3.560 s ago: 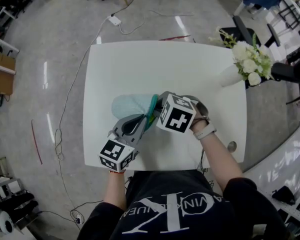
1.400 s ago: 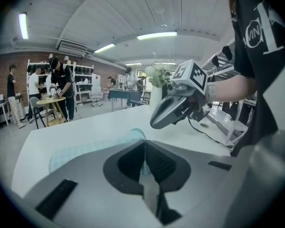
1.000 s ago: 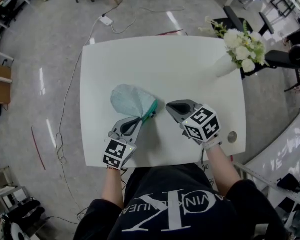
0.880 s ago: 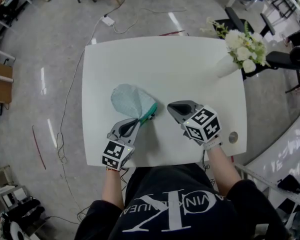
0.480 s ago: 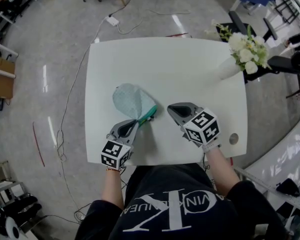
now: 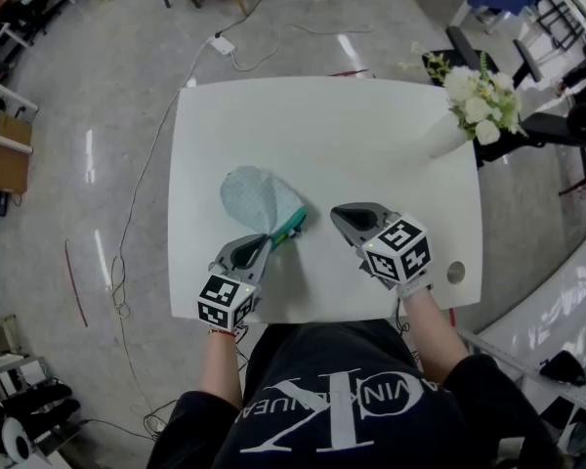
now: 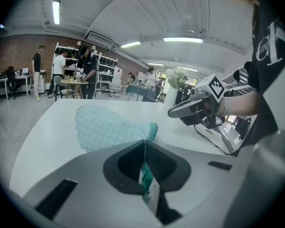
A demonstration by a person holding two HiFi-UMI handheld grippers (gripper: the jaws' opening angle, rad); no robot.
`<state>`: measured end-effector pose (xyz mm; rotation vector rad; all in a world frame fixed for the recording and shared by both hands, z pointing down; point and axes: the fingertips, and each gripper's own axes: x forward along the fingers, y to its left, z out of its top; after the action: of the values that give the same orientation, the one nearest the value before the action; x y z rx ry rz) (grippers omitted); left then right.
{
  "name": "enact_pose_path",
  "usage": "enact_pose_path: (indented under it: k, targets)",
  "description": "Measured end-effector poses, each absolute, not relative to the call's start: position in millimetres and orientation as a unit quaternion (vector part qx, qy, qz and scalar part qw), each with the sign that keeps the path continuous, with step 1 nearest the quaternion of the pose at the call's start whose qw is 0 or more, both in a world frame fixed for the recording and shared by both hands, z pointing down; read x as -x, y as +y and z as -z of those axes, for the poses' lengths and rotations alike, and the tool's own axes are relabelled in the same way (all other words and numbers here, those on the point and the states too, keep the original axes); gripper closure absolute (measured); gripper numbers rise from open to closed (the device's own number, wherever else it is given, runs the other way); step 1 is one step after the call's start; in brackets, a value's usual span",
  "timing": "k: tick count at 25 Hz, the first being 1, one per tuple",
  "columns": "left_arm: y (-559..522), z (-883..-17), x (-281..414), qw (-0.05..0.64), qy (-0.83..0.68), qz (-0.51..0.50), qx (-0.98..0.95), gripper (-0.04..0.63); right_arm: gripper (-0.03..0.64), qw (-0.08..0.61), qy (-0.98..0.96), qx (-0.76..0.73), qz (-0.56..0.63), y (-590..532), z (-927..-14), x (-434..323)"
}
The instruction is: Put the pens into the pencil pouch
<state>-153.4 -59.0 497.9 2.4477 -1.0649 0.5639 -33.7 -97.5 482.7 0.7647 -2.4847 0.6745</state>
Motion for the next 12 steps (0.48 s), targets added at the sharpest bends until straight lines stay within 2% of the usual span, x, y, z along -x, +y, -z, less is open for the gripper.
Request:
enact_pose_path:
  k: [12]
  targets:
    - [-57.4, -497.2, 154.6, 0.212, -0.379, -0.199, -0.878, 0.583, 0.607, 0.22, -0.899, -0.281, -0.253, -94.5, -484.8, 34.9]
